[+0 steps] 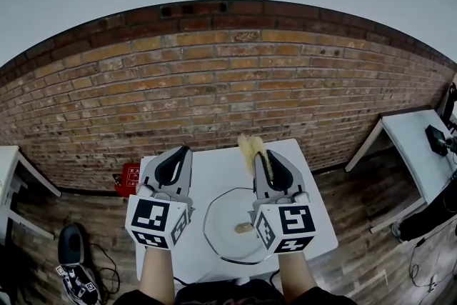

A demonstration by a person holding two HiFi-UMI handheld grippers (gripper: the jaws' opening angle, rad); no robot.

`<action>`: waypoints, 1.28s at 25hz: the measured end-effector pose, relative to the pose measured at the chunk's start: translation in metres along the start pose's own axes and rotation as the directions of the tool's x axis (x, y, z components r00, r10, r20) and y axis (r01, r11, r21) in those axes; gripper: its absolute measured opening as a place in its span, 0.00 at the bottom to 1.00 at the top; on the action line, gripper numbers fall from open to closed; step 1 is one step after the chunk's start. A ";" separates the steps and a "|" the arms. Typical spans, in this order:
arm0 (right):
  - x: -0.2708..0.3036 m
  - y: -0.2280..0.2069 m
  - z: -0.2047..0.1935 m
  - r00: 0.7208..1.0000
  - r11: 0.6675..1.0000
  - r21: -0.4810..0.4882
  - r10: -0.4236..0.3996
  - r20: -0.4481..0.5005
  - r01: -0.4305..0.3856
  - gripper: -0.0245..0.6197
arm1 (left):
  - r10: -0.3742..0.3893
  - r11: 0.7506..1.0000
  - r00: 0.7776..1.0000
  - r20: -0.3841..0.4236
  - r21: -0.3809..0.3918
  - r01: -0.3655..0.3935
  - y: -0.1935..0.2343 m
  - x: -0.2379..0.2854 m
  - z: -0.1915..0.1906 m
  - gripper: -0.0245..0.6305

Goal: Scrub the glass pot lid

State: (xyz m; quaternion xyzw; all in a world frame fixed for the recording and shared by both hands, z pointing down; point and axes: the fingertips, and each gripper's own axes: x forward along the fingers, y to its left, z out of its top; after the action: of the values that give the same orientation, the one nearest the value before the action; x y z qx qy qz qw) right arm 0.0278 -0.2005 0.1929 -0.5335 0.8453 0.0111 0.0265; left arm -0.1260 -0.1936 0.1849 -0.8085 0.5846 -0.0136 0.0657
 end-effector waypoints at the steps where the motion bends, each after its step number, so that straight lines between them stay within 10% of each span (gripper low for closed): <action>1: -0.001 0.000 0.000 1.000 1.000 -0.003 -0.002 0.000 0.002 0.13 | 0.004 1.000 1.000 -0.005 -0.002 -0.004 0.001 -0.001 -0.001 0.06; 32: -0.030 -0.001 -0.001 0.998 0.997 -0.038 -0.063 -0.005 0.063 0.12 | 0.031 0.999 0.998 -0.050 -0.009 -0.032 -0.001 -0.021 -0.012 0.06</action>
State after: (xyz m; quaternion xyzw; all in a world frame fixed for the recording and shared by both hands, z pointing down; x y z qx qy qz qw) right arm 0.0415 -0.1737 0.1959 -0.5603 0.8278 0.0248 0.0140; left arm -0.1327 -0.1747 0.1977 -0.7989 0.5988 -0.0300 0.0472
